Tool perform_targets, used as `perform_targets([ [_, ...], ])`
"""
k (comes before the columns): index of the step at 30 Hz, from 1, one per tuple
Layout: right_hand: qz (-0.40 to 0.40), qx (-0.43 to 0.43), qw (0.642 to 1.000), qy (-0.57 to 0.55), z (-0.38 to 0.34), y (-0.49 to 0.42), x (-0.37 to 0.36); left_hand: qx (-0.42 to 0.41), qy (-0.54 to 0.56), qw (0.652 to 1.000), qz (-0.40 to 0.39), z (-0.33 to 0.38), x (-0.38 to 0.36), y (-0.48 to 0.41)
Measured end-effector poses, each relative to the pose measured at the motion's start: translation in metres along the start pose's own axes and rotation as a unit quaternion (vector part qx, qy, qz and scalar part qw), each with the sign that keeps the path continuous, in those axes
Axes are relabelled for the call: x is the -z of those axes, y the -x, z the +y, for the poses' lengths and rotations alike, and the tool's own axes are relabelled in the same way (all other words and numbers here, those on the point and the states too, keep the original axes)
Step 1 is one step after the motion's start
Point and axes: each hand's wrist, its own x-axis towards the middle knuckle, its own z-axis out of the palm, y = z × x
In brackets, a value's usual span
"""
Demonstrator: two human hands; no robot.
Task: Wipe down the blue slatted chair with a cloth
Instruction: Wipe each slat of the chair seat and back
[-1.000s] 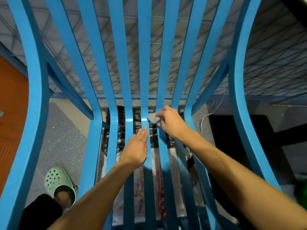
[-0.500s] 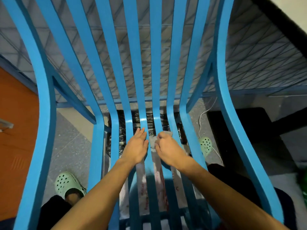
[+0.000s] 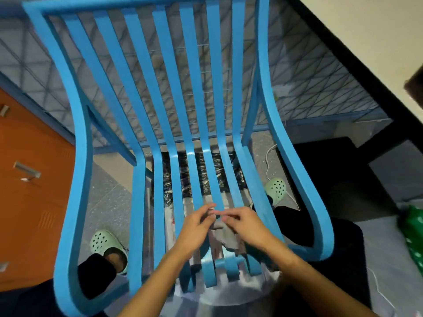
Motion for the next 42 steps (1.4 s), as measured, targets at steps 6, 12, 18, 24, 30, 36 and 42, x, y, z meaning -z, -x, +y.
perform_targets([
  [6,0.057,-0.047,0.995,-0.067,0.000,0.015,0.018,-0.014,0.013,0.991,0.131,0.013,-0.013,0.032],
  [12,0.085,-0.066,0.984,-0.140,-0.008,0.025,0.025,0.078,0.021,0.991,0.102,0.023,-0.028,0.046],
  [18,0.109,-0.046,0.990,-0.079,-0.007,0.034,0.024,0.078,0.018,0.989,0.121,0.024,-0.037,0.044],
  [24,0.008,-0.074,0.994,0.084,0.018,0.040,0.011,0.002,-0.240,0.970,-0.037,0.011,-0.051,0.042],
  [30,0.005,-0.067,0.992,0.107,0.031,0.045,0.007,-0.070,-0.291,0.954,-0.006,-0.011,-0.070,0.049],
  [36,-0.040,-0.019,0.989,0.143,0.029,0.052,0.022,-0.041,-0.185,0.982,0.013,-0.005,-0.071,0.043],
  [42,-0.063,0.071,0.978,0.187,0.027,0.050,0.027,-0.068,-0.104,0.991,-0.053,0.012,-0.043,0.030],
])
